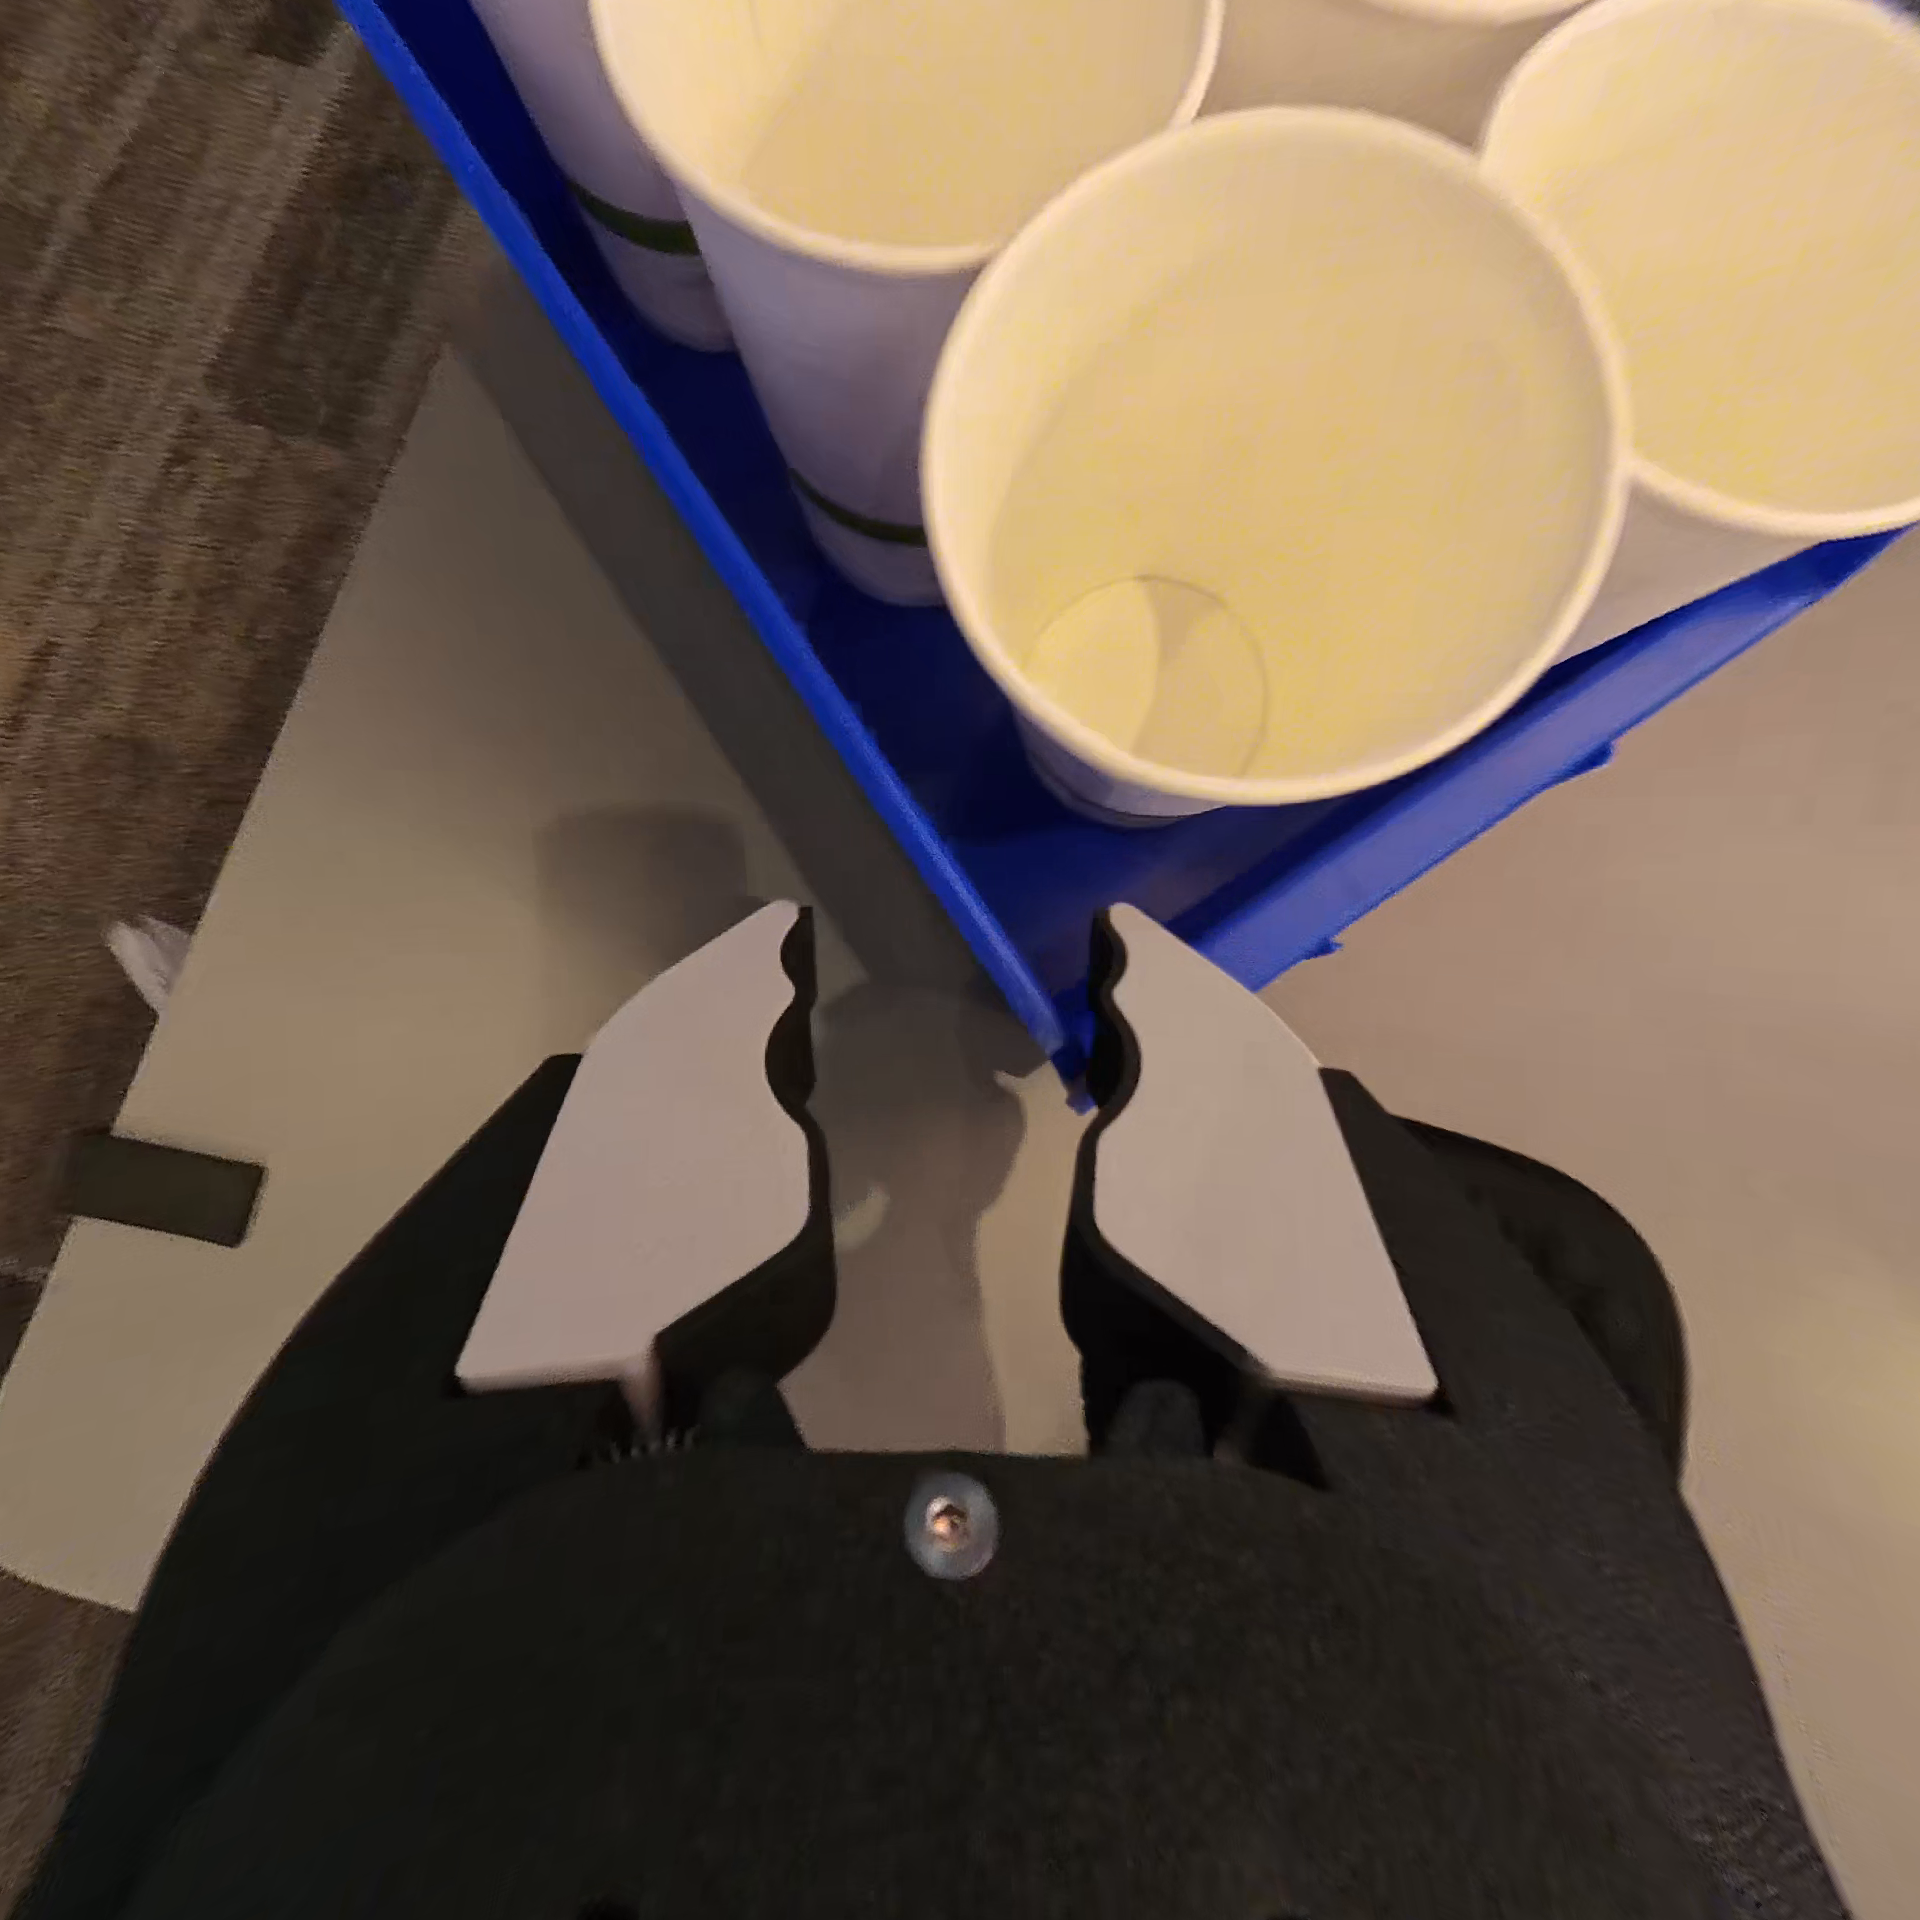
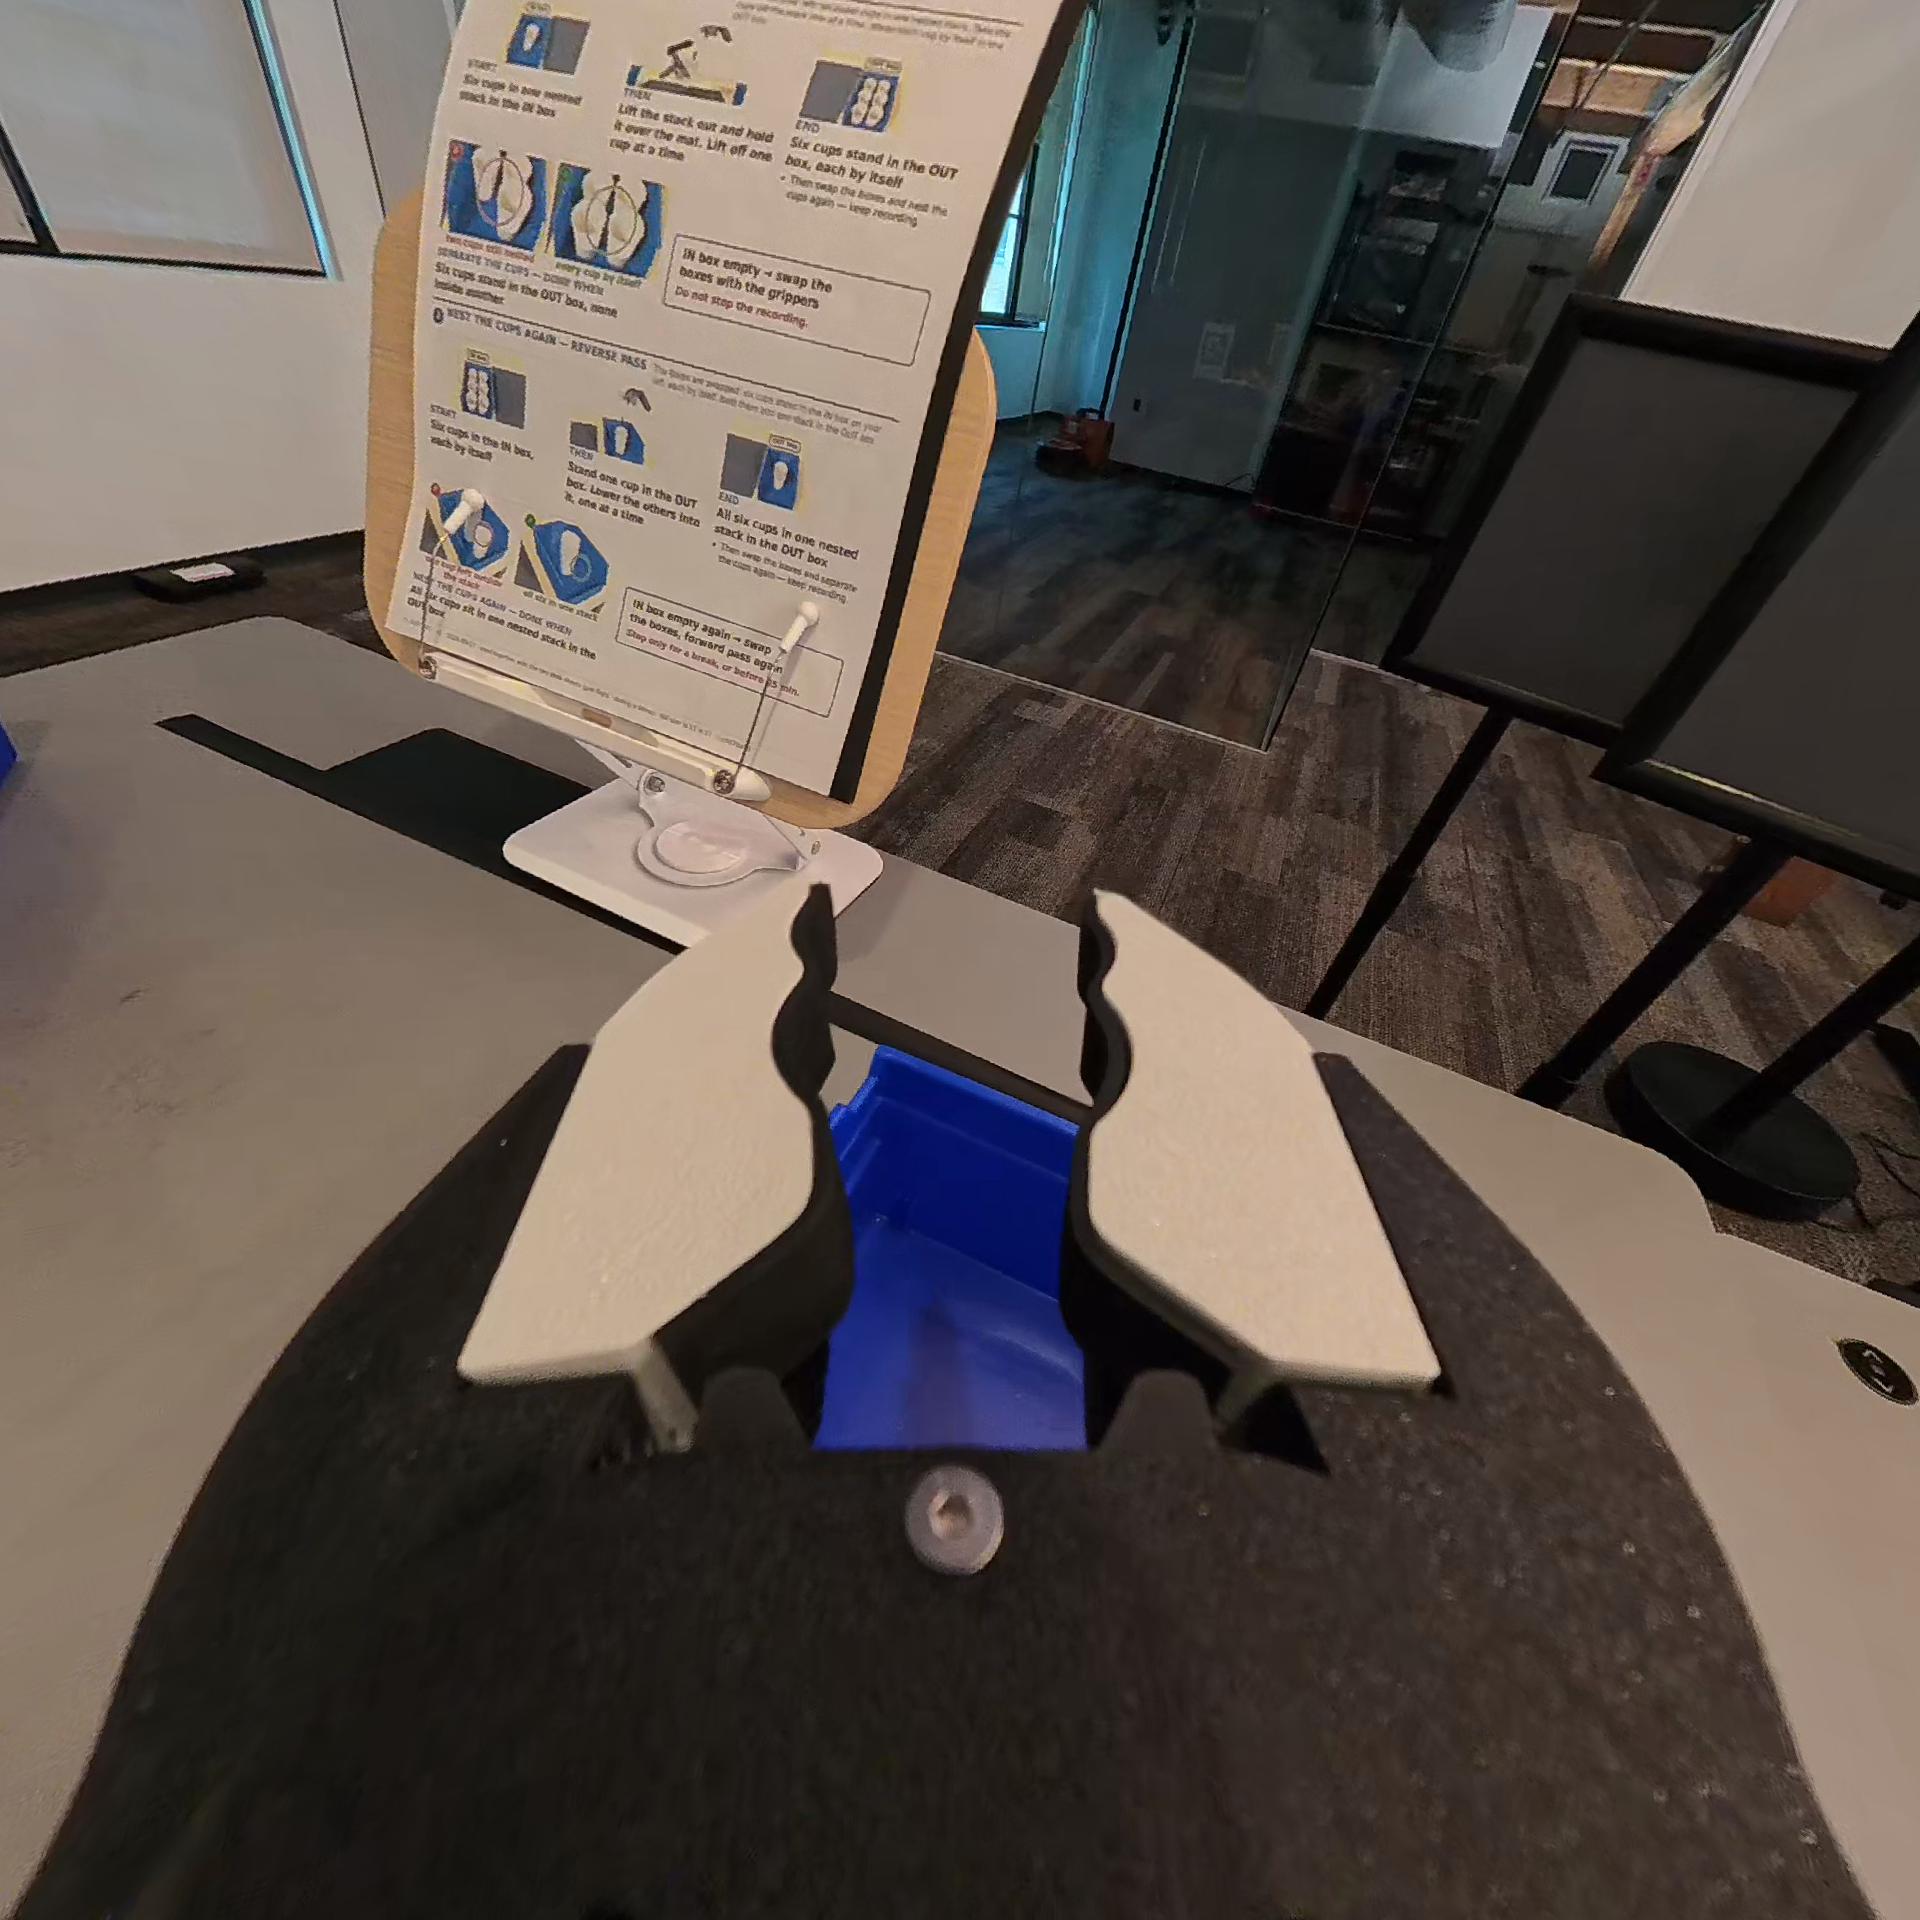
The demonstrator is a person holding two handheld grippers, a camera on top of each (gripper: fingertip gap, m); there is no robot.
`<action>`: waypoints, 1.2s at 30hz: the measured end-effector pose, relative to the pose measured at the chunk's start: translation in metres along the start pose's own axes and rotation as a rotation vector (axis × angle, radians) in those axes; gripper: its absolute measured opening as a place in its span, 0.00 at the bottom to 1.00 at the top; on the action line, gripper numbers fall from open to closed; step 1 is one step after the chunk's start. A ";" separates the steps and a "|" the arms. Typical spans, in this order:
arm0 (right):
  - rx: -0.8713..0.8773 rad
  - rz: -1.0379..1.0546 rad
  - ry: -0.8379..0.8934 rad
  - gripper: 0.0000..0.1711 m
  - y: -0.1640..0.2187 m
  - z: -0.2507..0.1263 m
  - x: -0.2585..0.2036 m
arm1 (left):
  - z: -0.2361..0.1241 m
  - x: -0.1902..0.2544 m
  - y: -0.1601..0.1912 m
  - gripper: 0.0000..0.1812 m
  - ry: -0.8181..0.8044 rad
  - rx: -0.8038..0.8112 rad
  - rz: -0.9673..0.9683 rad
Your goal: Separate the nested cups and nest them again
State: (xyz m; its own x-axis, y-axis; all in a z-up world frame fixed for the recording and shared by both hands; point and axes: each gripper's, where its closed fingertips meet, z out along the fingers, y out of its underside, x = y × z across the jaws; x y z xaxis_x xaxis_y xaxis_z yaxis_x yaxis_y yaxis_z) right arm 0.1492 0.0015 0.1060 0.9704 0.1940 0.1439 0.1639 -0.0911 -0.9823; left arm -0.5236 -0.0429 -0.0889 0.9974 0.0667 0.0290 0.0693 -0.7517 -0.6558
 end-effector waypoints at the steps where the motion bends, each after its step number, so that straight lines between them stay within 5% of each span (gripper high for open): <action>1: -0.005 -0.003 -0.004 0.26 0.000 0.000 -0.001 | 0.004 0.002 0.001 0.27 0.009 -0.002 0.004; 4: -0.016 -0.014 -0.004 0.26 0.002 0.001 -0.001 | 0.015 0.007 0.004 0.15 0.032 -0.026 0.034; 10: -0.051 -0.031 -0.023 0.26 0.008 0.006 -0.006 | 0.027 -0.006 -0.008 0.11 -0.043 0.005 0.166; 23: -0.090 -0.068 -0.032 0.26 0.015 0.012 -0.006 | 0.043 0.006 -0.029 0.09 0.226 0.067 0.407; 29: -0.118 -0.063 -0.034 0.26 0.023 0.013 -0.003 | 0.045 0.002 -0.034 0.05 0.246 0.010 0.211; 36: -0.149 -0.084 -0.046 0.26 0.028 0.015 -0.006 | 0.046 -0.002 -0.036 0.03 0.158 -0.026 0.282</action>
State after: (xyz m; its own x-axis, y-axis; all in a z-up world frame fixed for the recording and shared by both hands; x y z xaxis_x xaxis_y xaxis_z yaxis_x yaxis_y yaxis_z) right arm 0.1452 0.0128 0.0756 0.9435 0.2514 0.2157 0.2719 -0.2161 -0.9378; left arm -0.5287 0.0141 -0.1003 0.9682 -0.2478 -0.0331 -0.2118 -0.7427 -0.6353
